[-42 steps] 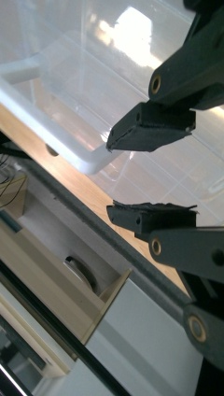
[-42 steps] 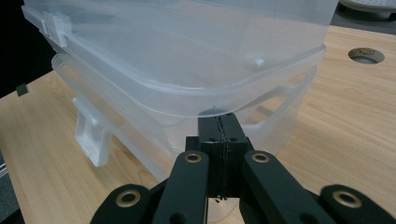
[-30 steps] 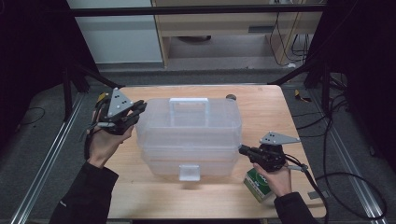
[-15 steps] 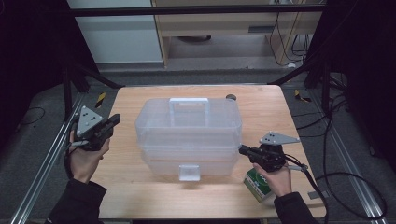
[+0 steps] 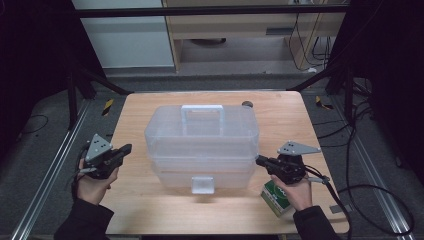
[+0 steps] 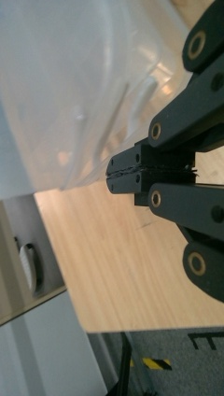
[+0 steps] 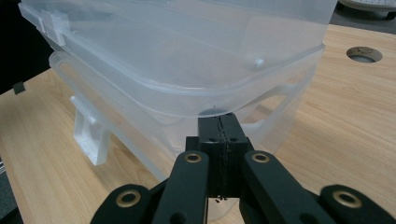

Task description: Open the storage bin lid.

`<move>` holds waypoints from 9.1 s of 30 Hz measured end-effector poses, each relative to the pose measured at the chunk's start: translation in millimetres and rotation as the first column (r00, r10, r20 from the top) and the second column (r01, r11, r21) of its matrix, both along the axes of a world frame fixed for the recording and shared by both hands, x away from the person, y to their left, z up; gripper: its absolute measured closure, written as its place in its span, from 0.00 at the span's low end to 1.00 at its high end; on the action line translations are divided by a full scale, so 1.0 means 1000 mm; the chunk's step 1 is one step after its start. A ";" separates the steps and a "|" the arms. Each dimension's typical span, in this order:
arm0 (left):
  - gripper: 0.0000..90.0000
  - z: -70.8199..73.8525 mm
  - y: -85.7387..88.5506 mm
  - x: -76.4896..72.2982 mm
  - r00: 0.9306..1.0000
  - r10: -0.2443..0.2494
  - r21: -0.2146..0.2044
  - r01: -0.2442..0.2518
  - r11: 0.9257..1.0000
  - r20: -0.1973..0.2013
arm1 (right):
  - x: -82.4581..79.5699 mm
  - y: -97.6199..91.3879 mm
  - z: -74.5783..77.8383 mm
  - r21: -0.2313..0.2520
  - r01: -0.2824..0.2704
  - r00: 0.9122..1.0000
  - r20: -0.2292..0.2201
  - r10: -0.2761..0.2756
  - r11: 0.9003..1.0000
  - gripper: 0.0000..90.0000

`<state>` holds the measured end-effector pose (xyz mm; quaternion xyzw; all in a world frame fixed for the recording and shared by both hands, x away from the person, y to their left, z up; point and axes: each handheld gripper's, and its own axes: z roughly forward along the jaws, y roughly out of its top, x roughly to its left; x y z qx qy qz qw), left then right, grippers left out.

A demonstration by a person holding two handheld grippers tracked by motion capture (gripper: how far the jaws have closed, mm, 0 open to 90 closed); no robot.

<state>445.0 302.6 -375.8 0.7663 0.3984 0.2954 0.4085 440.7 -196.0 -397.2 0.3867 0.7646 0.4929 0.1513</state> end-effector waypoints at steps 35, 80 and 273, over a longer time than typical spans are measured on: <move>1.00 -0.007 -0.028 0.003 0.985 -0.172 -0.084 0.169 0.982 -0.027 | 0.004 -0.002 0.009 0.027 0.017 1.000 0.015 -0.017 0.999 1.00; 0.99 0.016 -0.038 0.026 0.988 -0.150 -0.118 0.153 0.981 0.031 | 0.025 -0.001 0.036 0.062 0.021 0.998 0.065 -0.025 0.998 1.00; 0.86 0.077 -0.074 0.148 0.979 0.171 -0.088 -0.162 0.983 0.111 | 0.031 0.014 -0.015 -0.116 0.072 0.986 -0.144 -0.089 0.991 0.86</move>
